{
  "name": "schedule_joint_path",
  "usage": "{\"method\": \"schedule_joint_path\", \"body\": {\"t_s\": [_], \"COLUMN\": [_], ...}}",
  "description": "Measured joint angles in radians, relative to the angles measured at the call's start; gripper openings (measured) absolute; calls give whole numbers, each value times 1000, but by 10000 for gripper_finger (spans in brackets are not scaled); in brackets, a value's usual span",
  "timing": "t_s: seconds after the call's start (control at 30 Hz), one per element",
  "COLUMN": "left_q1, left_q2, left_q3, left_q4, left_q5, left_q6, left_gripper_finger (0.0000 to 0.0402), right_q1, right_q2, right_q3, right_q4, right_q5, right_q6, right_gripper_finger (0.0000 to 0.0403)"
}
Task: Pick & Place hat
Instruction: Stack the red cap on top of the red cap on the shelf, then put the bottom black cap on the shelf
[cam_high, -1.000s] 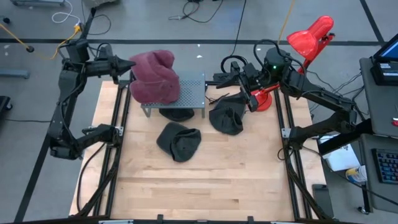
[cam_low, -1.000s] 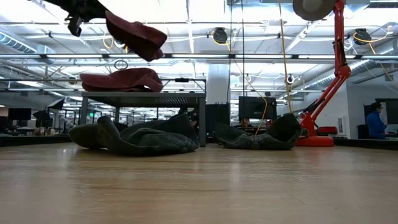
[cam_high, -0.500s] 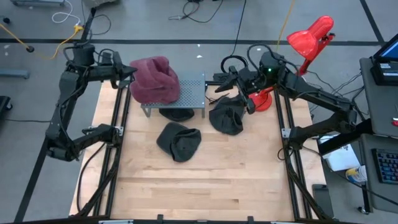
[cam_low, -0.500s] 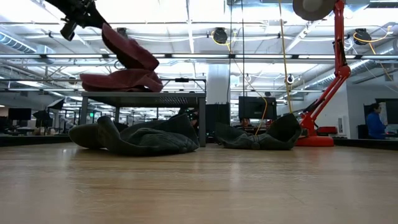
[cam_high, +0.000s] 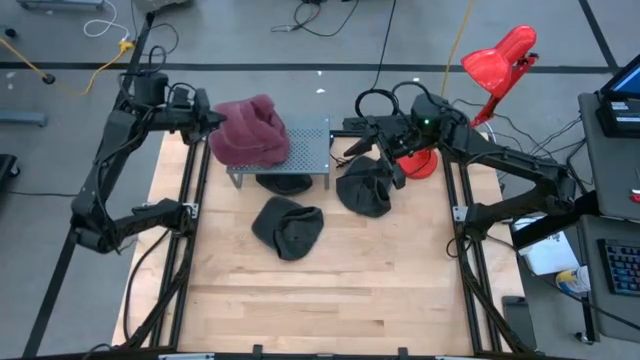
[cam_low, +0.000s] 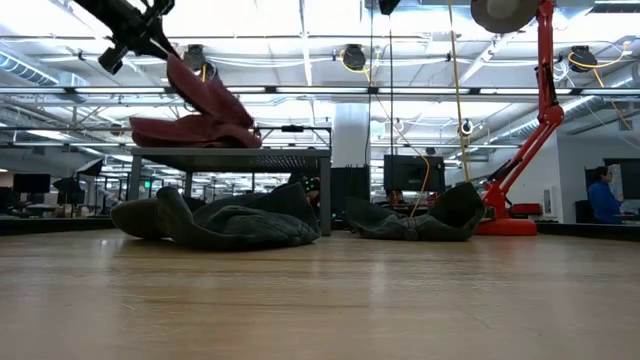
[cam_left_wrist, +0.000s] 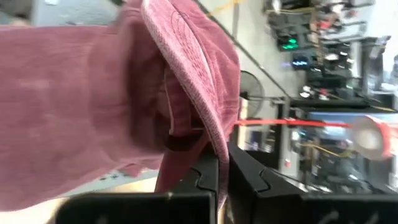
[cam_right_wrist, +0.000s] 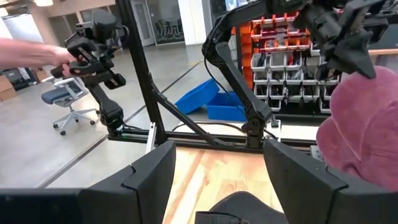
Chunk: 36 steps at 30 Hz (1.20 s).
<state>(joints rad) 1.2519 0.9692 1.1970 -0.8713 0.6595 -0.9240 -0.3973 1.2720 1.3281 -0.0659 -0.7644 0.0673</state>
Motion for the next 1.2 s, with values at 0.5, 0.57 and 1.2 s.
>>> {"method": "schedule_joint_path", "body": {"t_s": [0.5, 0.57, 1.2], "left_q1": [13, 13, -37], "left_q2": [13, 12, -55], "left_q3": [0, 0, 1], "left_q4": [-90, -145, 28], "left_q5": [-148, -196, -457], "left_q6": [13, 11, 9], "left_gripper_finger": [139, 149, 161], "right_q1": [0, 0, 0], "right_q2": [-6, -6, -6], "right_q3": [-2, -2, -1], "right_q4": [-2, 0, 10], "right_q5": [-51, -52, -52], "right_q6": [9, 9, -4], "right_gripper_finger": [238, 238, 238]}}
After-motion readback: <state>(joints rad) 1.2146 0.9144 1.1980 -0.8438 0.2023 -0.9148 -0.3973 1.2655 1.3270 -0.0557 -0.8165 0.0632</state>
